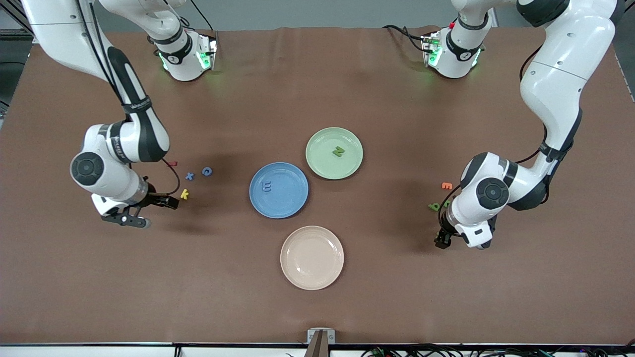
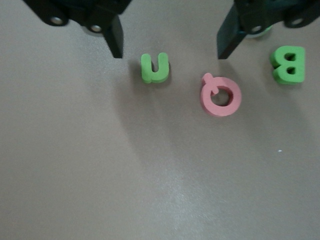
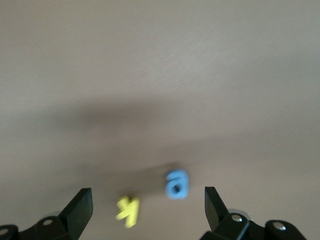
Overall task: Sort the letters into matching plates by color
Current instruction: 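Lower the right gripper onto blue a while the left gripper lowers onto green n, then grasp and lift the blue a with the right gripper while the left gripper lifts n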
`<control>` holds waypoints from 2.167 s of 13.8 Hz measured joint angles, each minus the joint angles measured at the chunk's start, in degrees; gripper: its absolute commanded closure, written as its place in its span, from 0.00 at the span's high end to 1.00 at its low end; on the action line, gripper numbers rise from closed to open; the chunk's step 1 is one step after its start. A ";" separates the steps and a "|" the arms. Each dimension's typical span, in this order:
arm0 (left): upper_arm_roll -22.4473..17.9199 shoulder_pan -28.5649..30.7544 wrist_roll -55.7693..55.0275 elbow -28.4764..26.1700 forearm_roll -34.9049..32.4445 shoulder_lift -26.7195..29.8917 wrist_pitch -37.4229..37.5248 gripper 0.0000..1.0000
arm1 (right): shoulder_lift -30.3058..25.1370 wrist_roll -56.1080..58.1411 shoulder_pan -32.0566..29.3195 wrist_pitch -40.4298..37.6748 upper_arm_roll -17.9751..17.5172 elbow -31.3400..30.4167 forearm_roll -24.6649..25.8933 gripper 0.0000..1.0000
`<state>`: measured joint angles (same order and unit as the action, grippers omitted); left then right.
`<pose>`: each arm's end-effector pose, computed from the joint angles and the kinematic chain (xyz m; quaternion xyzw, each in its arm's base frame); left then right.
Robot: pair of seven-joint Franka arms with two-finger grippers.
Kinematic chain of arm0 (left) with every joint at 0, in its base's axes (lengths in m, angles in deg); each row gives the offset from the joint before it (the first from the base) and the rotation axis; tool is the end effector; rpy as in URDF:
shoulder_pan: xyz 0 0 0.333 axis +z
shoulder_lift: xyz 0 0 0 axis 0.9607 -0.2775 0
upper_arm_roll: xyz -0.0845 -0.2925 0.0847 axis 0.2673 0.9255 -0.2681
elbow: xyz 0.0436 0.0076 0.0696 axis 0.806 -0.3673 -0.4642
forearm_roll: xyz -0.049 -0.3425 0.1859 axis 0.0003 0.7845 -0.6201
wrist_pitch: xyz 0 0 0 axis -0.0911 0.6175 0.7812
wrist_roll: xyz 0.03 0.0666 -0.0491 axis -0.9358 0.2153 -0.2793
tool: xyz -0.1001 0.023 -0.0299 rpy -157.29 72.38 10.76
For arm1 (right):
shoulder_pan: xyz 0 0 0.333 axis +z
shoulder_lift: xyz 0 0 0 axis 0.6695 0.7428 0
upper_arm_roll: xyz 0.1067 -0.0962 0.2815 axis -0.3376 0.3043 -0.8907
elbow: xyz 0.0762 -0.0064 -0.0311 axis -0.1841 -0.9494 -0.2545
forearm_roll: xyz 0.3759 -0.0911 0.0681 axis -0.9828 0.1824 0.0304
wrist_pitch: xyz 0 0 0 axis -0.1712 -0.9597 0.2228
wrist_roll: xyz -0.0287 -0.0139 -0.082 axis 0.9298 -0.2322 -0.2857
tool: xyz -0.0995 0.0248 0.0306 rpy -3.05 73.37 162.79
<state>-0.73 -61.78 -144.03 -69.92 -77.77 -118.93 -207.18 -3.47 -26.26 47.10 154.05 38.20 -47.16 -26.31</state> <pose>0.6621 -0.1480 0.1898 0.8355 0.5488 0.0219 0.0175 0.6001 0.0107 0.2430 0.9962 -0.0840 -0.0042 0.0226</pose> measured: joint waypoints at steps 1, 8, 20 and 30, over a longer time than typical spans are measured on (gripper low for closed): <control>0.00 -0.13 0.00 0.31 0.00 -0.55 0.00 0.73 | 0.04 1.75 -1.26 2.45 0.00 -1.14 0.00 0.99; 0.00 -0.44 0.01 3.06 -0.04 -2.56 -0.01 0.65 | 1.99 4.69 -2.45 11.75 -0.89 -6.60 0.04 1.00; -0.74 -0.64 4.31 4.92 -0.94 -2.97 0.37 0.00 | 4.16 4.74 -2.49 12.09 -0.89 -8.14 0.01 0.80; 9.94 -0.62 13.85 12.01 -1.05 0.10 6.14 0.00 | 3.74 4.73 -2.50 12.05 -1.07 -8.10 -0.04 0.55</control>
<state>9.21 -62.39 -130.18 -57.91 -78.82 -118.83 -201.05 0.27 -21.53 44.59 166.10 37.13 -55.26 -26.35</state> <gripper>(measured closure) 0.736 0.419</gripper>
